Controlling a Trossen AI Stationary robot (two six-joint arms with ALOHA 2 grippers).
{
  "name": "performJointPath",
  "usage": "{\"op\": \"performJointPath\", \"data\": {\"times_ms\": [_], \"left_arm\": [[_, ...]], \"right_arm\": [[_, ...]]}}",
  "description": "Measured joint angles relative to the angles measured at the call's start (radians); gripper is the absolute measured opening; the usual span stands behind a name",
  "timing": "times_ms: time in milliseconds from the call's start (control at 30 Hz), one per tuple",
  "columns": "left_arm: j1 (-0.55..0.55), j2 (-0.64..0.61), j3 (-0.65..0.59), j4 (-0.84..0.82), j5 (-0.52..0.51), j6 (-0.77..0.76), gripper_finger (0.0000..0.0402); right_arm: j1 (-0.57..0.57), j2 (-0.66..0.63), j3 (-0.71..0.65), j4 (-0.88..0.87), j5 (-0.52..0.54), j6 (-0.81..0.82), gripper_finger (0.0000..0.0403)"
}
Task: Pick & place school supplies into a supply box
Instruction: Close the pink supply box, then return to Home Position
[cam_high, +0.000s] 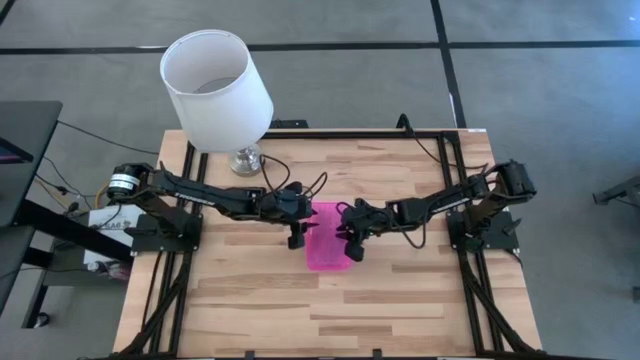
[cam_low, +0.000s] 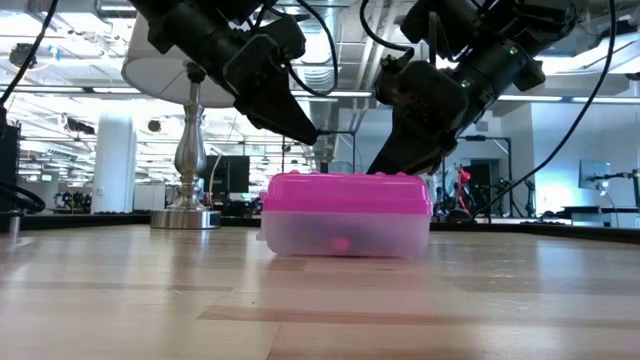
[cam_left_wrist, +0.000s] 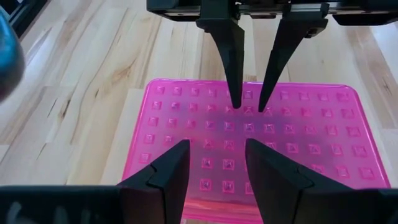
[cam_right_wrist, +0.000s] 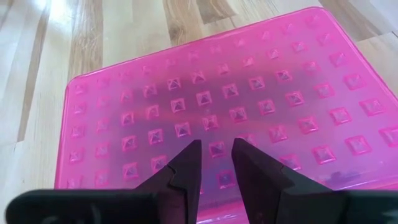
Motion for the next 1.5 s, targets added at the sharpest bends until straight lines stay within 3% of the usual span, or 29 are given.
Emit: {"op": "performJointPath", "data": {"times_ms": [833,1033,1133,1333,1500], "left_arm": [[-0.001,0.0,0.001,-0.014,0.002,-0.017,0.0151],[-0.003,-0.025,0.033,0.053,0.118,-0.048,0.0151],[-0.003,-0.047,0.108,0.056,0.108,-0.055,0.0151],[-0.002,-0.1,0.296,-0.152,-0.018,-0.045,0.0151],[-0.002,-0.153,0.377,-0.373,-0.027,0.024,0.0151]], "right_arm": [[0.001,-0.108,-0.002,-0.034,0.0,-0.017,0.0091],[0.008,-0.185,0.023,0.04,-0.023,-0.068,0.0091],[0.001,-0.253,0.057,0.045,-0.025,-0.119,0.0091],[-0.025,-0.414,0.098,0.031,0.004,-0.161,0.0091],[-0.041,-0.572,0.101,-0.089,0.011,-0.165,0.0091]]}}
